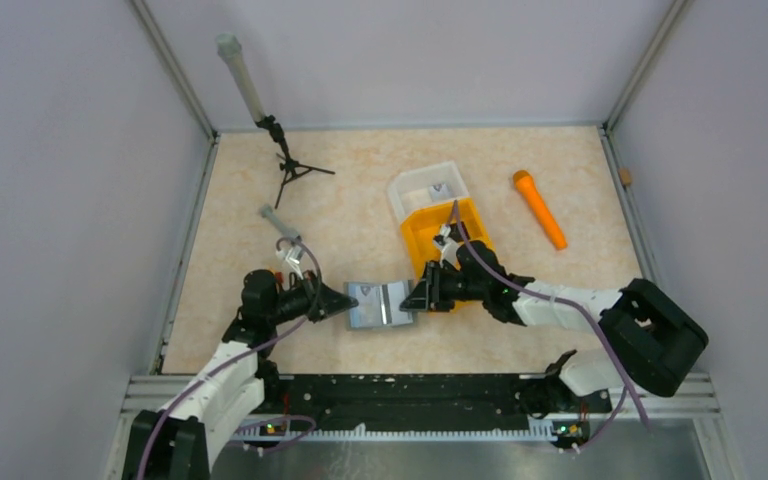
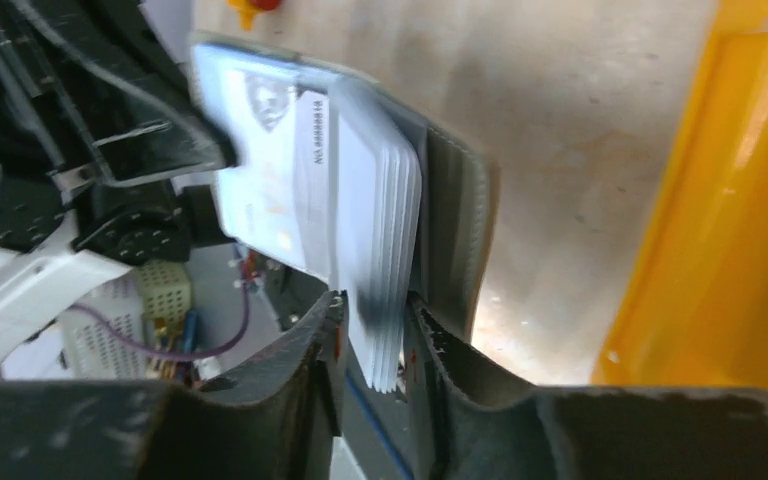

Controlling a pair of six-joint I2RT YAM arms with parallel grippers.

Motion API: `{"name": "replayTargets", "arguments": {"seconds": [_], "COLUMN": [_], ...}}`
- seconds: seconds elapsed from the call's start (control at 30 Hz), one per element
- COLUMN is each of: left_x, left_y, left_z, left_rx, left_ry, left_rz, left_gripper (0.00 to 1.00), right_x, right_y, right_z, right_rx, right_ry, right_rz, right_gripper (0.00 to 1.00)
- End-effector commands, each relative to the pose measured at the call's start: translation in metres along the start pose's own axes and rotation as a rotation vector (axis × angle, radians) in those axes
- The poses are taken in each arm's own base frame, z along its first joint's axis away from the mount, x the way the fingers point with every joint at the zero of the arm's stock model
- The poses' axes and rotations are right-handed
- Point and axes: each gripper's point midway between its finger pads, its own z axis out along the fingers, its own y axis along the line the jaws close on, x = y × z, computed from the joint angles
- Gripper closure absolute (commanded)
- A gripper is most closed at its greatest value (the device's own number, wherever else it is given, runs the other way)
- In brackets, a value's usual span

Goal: Take the credit cards out of the card holder
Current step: Remove the credit card from the card holder.

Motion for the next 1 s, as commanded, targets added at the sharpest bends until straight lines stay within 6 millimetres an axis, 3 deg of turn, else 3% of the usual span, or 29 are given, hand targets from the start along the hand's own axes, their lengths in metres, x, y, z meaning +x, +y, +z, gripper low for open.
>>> {"name": "replayTargets", "arguments": {"seconds": [0.0, 0.13, 0.23, 0.33, 0.6, 0.97], "left_x": [0.004, 0.013, 0.018, 0.020, 0.001, -0.026], "left_y": [0.007, 0.020, 0.028, 0.028, -0.015, -0.068], "left_z": [-0.002, -0.002, -0.002, -0.002, -0.003, -0.013], "left_rx": [-0.014, -0.039, -0.062, -0.058, 0.066, 0.224], "left_ry": [0.017, 0.043, 0.066, 0.080, 0.016, -0.115], "left_rz": [0.077, 0.070, 0.070, 0.074, 0.040, -0.037], "left_gripper": [1.00, 1.00, 1.00, 1.00, 1.00, 1.00], "right_x": [-0.013, -0.016, -0.020, -0.020, -0.013, -0.016], "right_y": [-0.017, -0.021, -0.016, 0.001, 0.044, 0.087], "right_z": [0.010, 0.009, 0.006, 0.010, 0.022, 0.007], "right_rx": [0.112, 0.192, 0.223, 0.179, -0.035, -0.220], "right_ry": [-0.059, -0.068, -0.084, -0.078, -0.056, -0.062], "right_rz": [-0.091, -0.137, -0.176, -0.199, -0.144, -0.067], "right_gripper": [0.65, 0.47, 0.45, 0.45, 0.45, 0.46]}}
